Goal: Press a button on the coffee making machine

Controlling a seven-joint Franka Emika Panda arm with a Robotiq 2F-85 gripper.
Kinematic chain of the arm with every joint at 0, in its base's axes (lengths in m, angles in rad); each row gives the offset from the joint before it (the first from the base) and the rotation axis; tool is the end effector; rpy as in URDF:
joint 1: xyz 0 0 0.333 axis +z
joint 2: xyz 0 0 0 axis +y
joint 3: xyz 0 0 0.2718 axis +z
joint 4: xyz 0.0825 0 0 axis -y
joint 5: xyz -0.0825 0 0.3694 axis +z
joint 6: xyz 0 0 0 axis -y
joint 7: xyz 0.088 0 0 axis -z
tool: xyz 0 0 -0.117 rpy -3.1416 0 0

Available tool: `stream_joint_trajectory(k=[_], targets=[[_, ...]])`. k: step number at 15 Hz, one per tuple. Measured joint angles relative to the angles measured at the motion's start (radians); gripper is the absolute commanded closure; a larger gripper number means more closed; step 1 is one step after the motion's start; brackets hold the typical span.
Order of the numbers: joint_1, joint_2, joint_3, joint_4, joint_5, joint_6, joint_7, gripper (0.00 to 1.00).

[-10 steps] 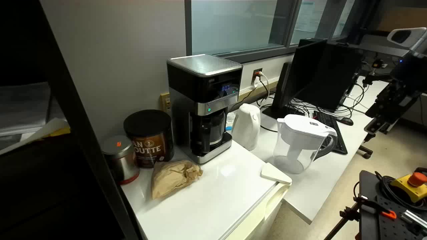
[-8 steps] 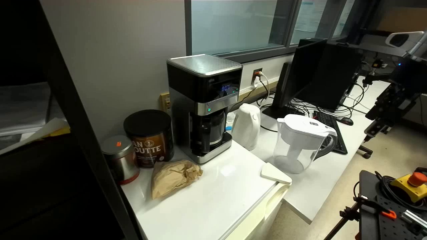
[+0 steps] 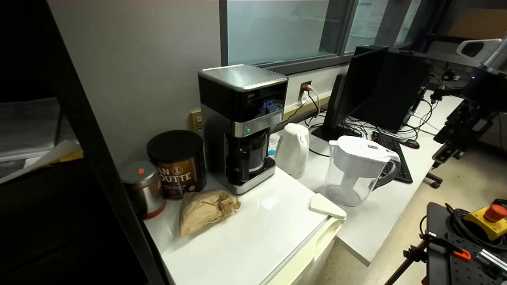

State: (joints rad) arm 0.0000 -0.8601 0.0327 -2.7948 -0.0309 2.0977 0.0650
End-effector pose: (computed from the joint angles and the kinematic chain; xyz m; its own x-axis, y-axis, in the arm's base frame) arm 0.3282 0.0073 0.4172 0.9861 -0.0243 0.1645 -0.0318 -0.9986 0.0430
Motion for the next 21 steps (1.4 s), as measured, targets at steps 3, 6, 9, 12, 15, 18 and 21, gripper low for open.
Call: stream_joint_trajectory(k=[3, 6, 9, 12, 15, 18, 21], targets=[[0.000, 0.000, 0.000, 0.002, 0.000, 0.000, 0.000, 0.00], [0.000, 0.003, 0.000, 0.013, 0.000, 0.000, -0.001, 0.00], [0.000, 0.018, 0.000, 0.030, -0.004, 0.001, -0.001, 0.00], [0.000, 0.050, 0.000, 0.050, -0.015, 0.004, -0.002, 0.00], [0.000, 0.096, 0.005, 0.077, -0.044, 0.014, -0.002, 0.00], [-0.004, 0.148, 0.014, 0.109, -0.102, 0.031, -0.003, 0.00], [-0.011, 0.206, 0.026, 0.146, -0.177, 0.056, -0.010, 0.29]])
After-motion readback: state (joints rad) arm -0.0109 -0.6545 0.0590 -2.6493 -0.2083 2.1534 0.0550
